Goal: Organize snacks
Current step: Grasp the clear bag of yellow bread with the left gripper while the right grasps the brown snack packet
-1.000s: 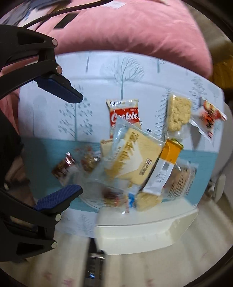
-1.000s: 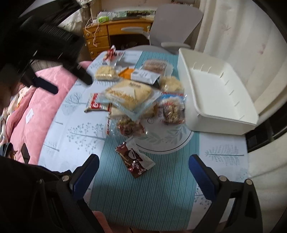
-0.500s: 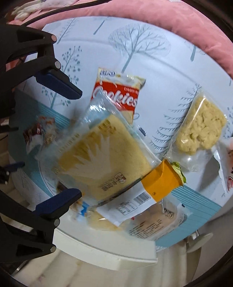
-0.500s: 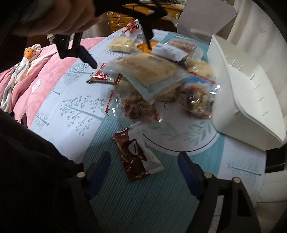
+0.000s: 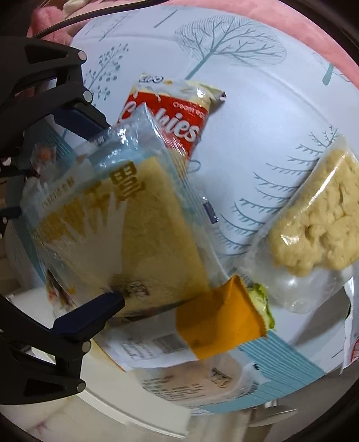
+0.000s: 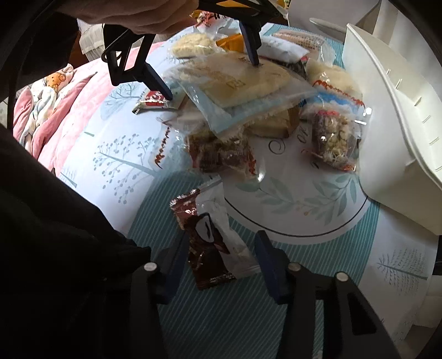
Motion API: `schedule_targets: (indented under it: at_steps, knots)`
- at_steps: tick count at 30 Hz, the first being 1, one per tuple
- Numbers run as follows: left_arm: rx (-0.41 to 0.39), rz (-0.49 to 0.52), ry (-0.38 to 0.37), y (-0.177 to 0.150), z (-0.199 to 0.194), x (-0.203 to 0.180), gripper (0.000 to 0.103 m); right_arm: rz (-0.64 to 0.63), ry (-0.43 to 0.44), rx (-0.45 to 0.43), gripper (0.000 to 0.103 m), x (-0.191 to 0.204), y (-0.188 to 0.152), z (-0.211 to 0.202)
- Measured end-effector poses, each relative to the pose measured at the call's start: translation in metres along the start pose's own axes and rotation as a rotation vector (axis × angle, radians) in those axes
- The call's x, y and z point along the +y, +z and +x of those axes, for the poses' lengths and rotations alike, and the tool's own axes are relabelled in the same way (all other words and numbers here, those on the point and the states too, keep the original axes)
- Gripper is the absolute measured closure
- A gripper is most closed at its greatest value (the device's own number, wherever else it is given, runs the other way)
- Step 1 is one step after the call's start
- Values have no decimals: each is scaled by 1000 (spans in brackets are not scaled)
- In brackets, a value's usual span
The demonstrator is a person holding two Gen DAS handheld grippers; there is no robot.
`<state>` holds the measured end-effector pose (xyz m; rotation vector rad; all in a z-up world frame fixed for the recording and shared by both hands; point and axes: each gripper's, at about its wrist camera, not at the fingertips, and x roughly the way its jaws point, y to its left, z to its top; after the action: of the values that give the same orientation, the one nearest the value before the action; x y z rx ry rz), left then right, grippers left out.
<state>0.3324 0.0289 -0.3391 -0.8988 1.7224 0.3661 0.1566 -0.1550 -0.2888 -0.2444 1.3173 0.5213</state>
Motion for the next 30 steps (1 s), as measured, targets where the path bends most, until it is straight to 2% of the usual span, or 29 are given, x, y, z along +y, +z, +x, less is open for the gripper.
schedule_targets:
  at_steps: [5, 11, 14, 17, 19, 24, 30]
  knots:
    - [-52, 3, -4, 15, 0, -9, 0, 14, 3, 19, 61, 0, 0, 4]
    - [-102, -6, -5, 19, 7, -21, 0, 19, -10, 15, 66, 0, 1, 6]
    - [-118, 10, 42, 20, 17, -38, 0, 29, -17, 9, 68, -2, 0, 8]
    - [-140, 36, 102, 18, 27, -54, 0, 51, -33, 0, 76, -4, -1, 8]
    - [-148, 38, 114, 17, 31, -60, 0, 56, -36, -3, 79, -5, -1, 8]
    - [-139, 49, 111, 17, 34, -64, 1, 82, -33, -11, 84, -14, -7, 4]
    - [-99, 66, 89, 22, 26, -56, 15, 131, -18, -20, 91, -26, -8, -3]
